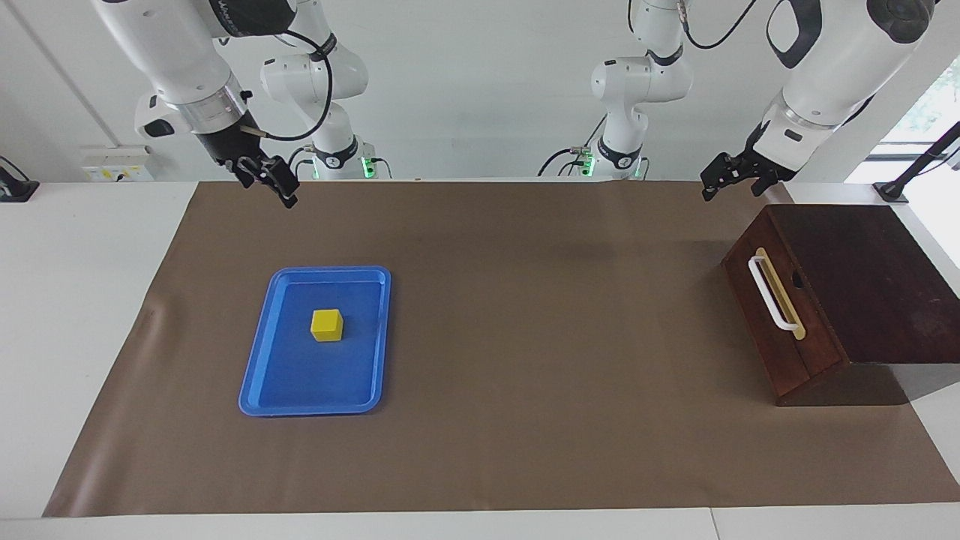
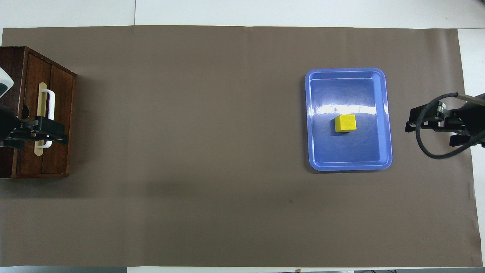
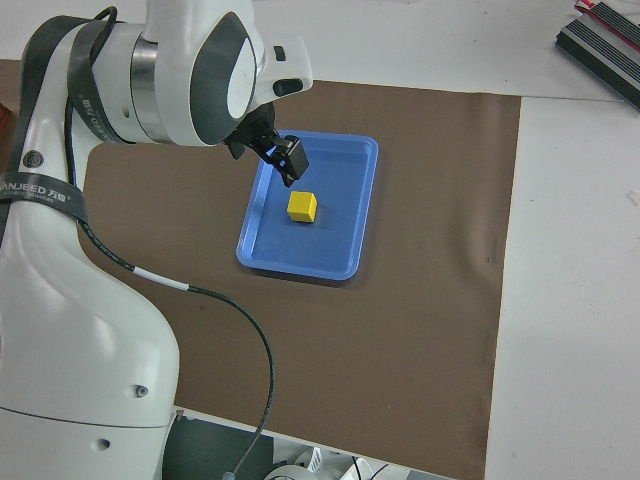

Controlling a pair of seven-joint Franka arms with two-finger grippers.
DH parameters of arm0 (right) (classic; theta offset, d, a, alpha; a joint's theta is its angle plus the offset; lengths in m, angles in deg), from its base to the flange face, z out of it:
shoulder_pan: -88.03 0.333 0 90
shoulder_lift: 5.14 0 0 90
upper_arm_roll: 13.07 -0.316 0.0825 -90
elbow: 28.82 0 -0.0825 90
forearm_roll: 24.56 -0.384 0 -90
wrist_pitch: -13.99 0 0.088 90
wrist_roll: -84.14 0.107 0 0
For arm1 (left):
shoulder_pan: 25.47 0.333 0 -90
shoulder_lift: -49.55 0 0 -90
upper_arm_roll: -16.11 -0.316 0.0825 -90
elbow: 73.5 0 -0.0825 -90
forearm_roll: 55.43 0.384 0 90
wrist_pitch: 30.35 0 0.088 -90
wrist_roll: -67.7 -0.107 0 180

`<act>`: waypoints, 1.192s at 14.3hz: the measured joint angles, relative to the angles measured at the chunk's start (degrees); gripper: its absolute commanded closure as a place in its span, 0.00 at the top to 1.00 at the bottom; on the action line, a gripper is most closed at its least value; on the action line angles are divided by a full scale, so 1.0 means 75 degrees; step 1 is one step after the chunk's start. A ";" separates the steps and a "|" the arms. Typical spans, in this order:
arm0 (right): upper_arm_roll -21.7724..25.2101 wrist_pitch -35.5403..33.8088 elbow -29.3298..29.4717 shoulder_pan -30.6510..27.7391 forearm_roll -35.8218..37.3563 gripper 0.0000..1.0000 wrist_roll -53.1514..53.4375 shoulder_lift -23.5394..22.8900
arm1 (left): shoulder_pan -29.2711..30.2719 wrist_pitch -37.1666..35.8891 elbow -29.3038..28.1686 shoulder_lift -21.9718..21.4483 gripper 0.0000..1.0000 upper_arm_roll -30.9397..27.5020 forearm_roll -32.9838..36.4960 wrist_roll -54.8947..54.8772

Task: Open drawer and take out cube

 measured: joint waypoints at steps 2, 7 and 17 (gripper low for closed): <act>0.0013 -0.0001 -0.0013 -0.0005 0.0126 1.00 -0.0798 0.0027 | -0.0031 0.0117 -0.0002 0.0000 1.00 -0.0001 0.0000 0.0000; 0.0033 0.0142 -0.0037 -0.0113 0.0178 1.00 -0.1613 0.0026 | -0.0035 0.0685 -0.0038 0.0000 1.00 -0.0003 0.0000 -0.0007; 0.0053 0.0133 -0.0059 -0.0358 0.0179 1.00 -0.2504 0.0026 | -0.0033 0.0803 -0.0047 -0.0003 1.00 -0.0045 0.0001 -0.0005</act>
